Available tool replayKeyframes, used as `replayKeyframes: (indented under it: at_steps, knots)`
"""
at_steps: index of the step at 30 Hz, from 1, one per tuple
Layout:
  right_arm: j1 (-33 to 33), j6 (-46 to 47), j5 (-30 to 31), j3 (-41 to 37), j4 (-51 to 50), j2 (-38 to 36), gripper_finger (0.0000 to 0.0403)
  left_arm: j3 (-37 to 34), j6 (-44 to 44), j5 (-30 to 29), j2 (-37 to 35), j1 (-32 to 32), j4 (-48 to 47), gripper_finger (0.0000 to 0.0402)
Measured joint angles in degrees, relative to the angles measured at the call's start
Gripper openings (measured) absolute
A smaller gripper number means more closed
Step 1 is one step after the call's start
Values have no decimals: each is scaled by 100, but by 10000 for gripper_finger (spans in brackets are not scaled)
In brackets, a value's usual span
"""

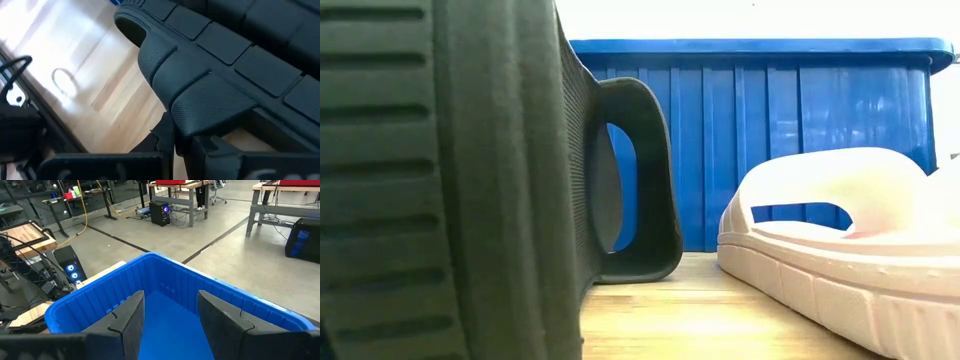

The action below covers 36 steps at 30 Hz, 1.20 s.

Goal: Pick and place slides into bin
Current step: Put the black slide into the blue bin

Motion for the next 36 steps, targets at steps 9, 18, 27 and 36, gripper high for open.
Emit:
replayKeyframes:
  at_steps: [9,18,27,36]
  knots:
    - [0,0,0,0,0,0,173,14,548,51,-886,-1,15,1]
    - [2,0,0,0,0,0,173,12,946,36,-2022,-1,-53,0]
    - [0,0,0,2,0,0,173,16,1622,27,-2823,-1,-18,0]
    - [-1,0,0,2,2,0,173,136,1864,7,-3555,-1,90,0]
